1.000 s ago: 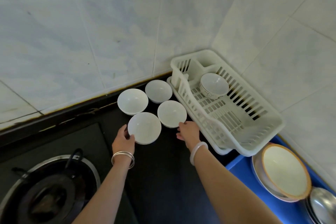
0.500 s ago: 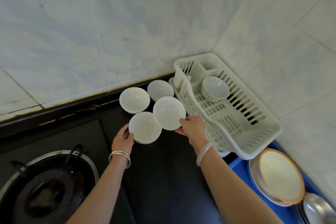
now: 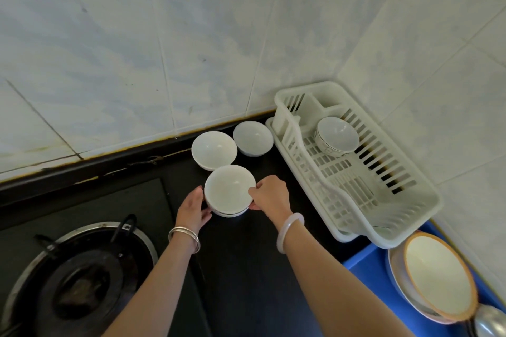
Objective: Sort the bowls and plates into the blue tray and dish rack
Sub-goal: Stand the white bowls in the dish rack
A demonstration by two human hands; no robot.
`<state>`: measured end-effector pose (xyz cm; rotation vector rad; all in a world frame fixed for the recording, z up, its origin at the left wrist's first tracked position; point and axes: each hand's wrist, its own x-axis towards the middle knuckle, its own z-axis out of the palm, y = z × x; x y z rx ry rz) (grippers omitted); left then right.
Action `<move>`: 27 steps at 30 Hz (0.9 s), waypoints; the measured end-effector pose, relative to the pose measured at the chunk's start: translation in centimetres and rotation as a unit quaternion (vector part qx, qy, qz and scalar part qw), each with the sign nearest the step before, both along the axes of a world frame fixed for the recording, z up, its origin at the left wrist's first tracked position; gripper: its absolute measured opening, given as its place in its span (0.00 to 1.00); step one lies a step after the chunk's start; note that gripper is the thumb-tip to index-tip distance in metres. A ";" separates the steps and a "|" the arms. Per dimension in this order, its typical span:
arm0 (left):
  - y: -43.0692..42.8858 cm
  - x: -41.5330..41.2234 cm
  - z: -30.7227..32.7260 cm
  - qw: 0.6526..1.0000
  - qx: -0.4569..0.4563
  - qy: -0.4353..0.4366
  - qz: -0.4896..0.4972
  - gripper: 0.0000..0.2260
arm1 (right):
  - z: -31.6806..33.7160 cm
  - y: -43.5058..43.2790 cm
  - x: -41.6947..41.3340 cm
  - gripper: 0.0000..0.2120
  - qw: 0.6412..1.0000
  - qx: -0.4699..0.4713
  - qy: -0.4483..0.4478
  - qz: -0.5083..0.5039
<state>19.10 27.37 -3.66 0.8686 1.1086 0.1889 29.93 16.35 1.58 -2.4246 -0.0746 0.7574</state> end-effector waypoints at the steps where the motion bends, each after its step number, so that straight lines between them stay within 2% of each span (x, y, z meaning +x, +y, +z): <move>1: 0.0 0.0 -0.1 1.000 0.009 0.000 -0.012 0.18 | -0.2 0.1 0.0 0.03 1.000 -0.003 0.007 -0.003; 9: 0.2 0.6 -0.6 0.998 0.041 0.025 -0.035 0.20 | -0.9 -0.6 0.5 0.02 0.999 -0.005 0.040 -0.011; 11: 0.3 0.7 -0.5 0.998 0.035 0.027 -0.033 0.19 | -1.0 -0.9 0.6 0.12 0.998 0.024 0.064 -0.002; 14: 0.3 0.8 -0.2 1.000 0.006 0.025 -0.015 0.18 | -1.1 -0.7 0.6 0.24 0.982 0.101 0.162 -0.012; 17: 0.1 0.9 0.3 1.000 -0.015 0.015 0.008 0.18 | -1.2 -0.2 0.1 0.21 0.967 0.158 0.193 -0.044; 23: -1.1 0.8 2.0 1.000 0.009 -0.023 0.007 0.20 | -0.6 -1.1 0.2 0.05 0.968 0.197 0.136 -0.079; 27: -2.3 2.4 4.8 0.997 0.051 -0.060 -0.023 0.20 | 2.5 -3.3 1.6 0.10 0.963 0.226 0.111 -0.090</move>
